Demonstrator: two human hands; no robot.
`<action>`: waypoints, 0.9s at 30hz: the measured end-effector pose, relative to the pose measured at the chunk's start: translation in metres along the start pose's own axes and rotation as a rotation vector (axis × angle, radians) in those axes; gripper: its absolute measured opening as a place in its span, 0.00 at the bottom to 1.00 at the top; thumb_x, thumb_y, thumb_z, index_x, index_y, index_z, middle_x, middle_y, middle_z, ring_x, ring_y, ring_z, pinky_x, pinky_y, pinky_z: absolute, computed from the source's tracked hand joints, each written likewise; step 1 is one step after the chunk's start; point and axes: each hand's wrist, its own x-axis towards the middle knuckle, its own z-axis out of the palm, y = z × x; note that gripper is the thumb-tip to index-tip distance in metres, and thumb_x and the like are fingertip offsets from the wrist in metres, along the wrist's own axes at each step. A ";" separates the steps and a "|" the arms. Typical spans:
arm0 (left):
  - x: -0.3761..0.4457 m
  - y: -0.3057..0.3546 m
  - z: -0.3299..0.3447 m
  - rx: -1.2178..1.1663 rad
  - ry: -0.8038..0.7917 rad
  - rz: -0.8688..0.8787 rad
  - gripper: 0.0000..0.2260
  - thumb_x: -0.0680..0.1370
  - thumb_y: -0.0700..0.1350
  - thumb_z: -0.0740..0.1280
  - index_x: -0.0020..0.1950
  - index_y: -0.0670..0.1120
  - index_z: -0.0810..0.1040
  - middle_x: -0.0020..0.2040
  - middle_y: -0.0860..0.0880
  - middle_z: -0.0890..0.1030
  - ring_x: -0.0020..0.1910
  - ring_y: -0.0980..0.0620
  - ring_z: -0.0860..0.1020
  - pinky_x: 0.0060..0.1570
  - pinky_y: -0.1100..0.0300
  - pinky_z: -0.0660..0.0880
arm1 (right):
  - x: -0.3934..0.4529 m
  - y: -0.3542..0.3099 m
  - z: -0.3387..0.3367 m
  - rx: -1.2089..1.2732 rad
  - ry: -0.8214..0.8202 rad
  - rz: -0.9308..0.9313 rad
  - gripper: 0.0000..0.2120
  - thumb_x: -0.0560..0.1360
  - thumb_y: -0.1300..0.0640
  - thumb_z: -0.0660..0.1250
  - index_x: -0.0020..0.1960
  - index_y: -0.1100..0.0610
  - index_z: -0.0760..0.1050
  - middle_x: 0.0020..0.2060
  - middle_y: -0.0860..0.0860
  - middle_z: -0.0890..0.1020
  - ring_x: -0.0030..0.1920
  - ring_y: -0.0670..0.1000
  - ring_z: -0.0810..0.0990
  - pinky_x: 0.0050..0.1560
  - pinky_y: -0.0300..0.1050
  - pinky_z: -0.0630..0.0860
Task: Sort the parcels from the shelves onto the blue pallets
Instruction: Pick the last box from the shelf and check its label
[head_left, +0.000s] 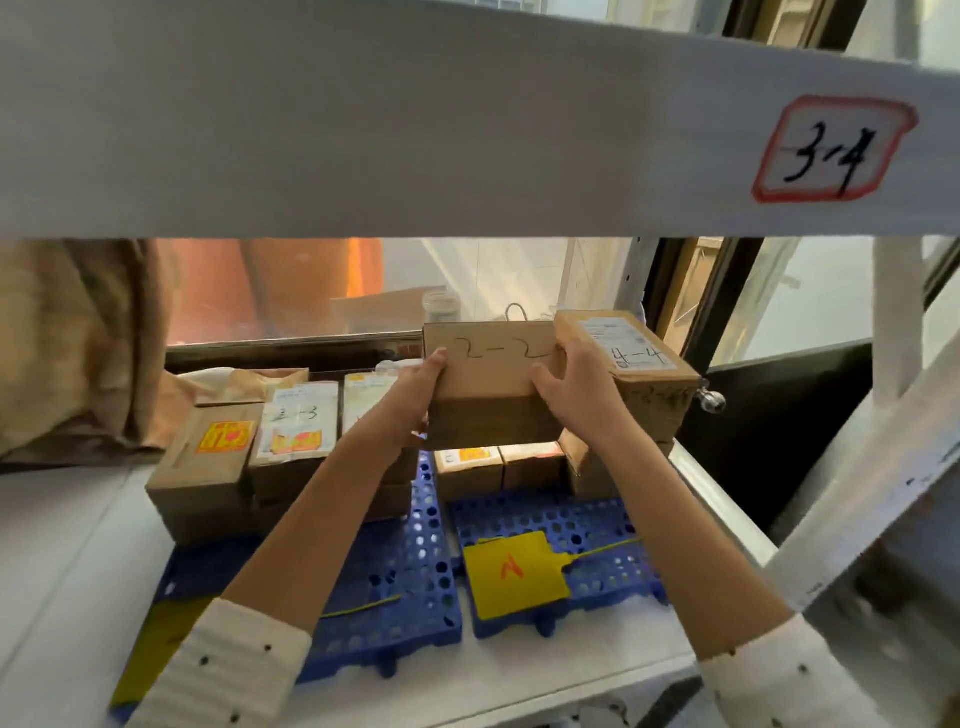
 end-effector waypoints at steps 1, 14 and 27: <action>0.006 0.002 0.002 0.024 -0.008 -0.035 0.24 0.81 0.59 0.52 0.71 0.45 0.63 0.59 0.42 0.72 0.62 0.38 0.73 0.52 0.46 0.74 | 0.007 0.000 0.001 -0.055 -0.015 -0.005 0.15 0.78 0.58 0.64 0.63 0.62 0.72 0.55 0.54 0.75 0.54 0.49 0.71 0.52 0.38 0.67; 0.048 0.006 0.016 0.178 -0.007 -0.181 0.22 0.83 0.49 0.56 0.73 0.39 0.58 0.66 0.37 0.70 0.63 0.37 0.73 0.59 0.40 0.74 | 0.054 -0.002 0.036 -0.504 -0.349 0.142 0.26 0.80 0.47 0.56 0.72 0.62 0.63 0.69 0.62 0.65 0.70 0.60 0.64 0.70 0.52 0.62; 0.075 0.009 0.035 0.476 -0.015 -0.178 0.20 0.83 0.47 0.55 0.71 0.38 0.62 0.64 0.36 0.72 0.61 0.37 0.74 0.59 0.44 0.76 | 0.067 0.024 0.055 -0.606 -0.297 0.109 0.19 0.82 0.51 0.54 0.64 0.62 0.72 0.64 0.60 0.73 0.64 0.58 0.71 0.63 0.49 0.70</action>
